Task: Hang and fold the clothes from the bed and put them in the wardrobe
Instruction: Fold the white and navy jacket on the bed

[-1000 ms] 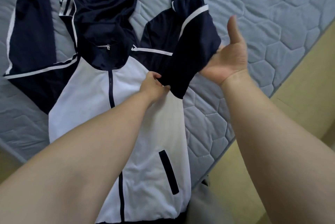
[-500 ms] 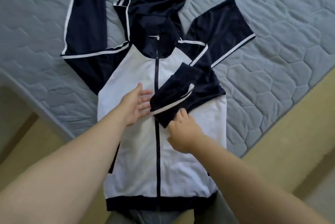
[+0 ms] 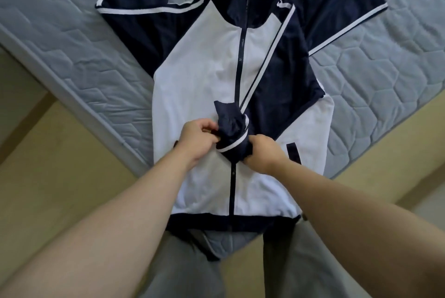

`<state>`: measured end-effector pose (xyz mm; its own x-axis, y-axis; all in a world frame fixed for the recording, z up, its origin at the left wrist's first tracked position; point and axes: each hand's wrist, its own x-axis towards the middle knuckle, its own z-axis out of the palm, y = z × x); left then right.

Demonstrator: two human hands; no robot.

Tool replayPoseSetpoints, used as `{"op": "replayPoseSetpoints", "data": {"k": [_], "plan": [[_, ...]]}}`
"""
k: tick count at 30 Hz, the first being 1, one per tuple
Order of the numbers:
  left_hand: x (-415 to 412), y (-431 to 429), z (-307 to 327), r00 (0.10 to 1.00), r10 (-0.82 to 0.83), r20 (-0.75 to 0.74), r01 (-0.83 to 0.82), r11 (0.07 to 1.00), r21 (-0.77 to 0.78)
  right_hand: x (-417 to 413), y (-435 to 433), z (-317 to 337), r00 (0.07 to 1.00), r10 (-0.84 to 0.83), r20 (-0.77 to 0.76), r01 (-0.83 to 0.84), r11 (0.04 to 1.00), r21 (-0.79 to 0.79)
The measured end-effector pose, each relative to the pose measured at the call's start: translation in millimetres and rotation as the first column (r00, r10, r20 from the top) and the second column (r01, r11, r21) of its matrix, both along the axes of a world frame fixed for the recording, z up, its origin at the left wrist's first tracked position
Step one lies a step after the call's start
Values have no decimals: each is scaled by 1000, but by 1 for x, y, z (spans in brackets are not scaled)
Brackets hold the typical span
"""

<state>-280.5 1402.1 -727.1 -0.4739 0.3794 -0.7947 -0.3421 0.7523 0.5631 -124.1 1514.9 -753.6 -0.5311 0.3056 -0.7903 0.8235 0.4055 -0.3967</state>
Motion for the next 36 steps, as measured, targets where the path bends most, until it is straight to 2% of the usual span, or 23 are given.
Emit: {"op": "replayPoseSetpoints", "data": {"k": [2,3,4,6,7,9,11,12,13,14,16,18,19,21,23,27,29,30,31,33,34,35,36], "plan": [[-2,-17,5,932,-309,-189,306,951,-43,7,-10,4,996,-47,-71,47,999,-3],[-4,-25,9,796,-509,-327,520,852,-60,10,-15,5,992,-67,-109,69,998,13],[-6,-32,13,584,-649,-487,712,698,-78,13,-20,7,987,-73,-145,79,996,35],[-8,-46,17,139,-642,-754,918,369,-145,17,-32,7,984,-19,-177,35,996,87],[-9,-51,19,2,-563,-826,953,252,-169,19,-37,6,986,19,-168,0,994,113],[-12,-57,20,-138,-438,-888,974,103,-203,24,-44,4,989,54,-140,-32,987,159],[-16,-64,18,-141,-460,-876,977,80,-199,27,-50,3,987,107,-117,-79,972,221],[-17,-67,16,-67,-536,-842,973,152,-175,28,-52,3,983,144,-115,-111,961,252],[-15,-70,15,90,-636,-767,945,297,-136,29,-54,3,977,174,-121,-135,952,276],[-12,-73,15,311,-696,-647,862,493,-116,29,-55,4,972,194,-134,-147,943,298],[-3,-71,12,722,-599,-345,580,797,-170,27,-58,7,960,221,-175,-149,924,352],[8,-63,7,951,-307,-48,286,924,-253,27,-58,10,952,225,-210,-128,910,395],[15,-59,5,989,-127,77,144,946,-290,26,-58,12,948,232,-219,-130,907,400],[27,-53,0,970,129,204,-54,939,-339,26,-57,15,935,281,-216,-184,906,382],[35,-50,-5,947,219,236,-128,929,-349,27,-56,16,932,309,-188,-236,914,330],[38,-49,-9,996,-58,-61,33,935,-353,27,-54,19,967,185,-176,-153,971,182],[34,-49,3,933,-262,-247,206,951,-231,29,-53,19,974,116,-192,-88,985,151],[31,-51,9,848,-387,-363,359,922,-145,29,-54,18,974,97,-203,-65,985,157],[27,-52,17,709,-499,-499,543,837,-65,30,-54,18,972,86,-218,-49,984,171],[20,-57,28,338,-606,-720,862,507,-22,31,-57,18,967,123,-225,-78,977,198],[20,-62,30,185,-629,-755,937,344,-58,31,-60,17,964,180,-198,-134,965,225],[20,-67,30,83,-655,-751,967,237,-99,33,-62,16,956,257,-144,-214,942,257],[21,-73,29,34,-686,-727,972,193,-136,34,-63,14,937,342,-73,-310,909,279]]}}
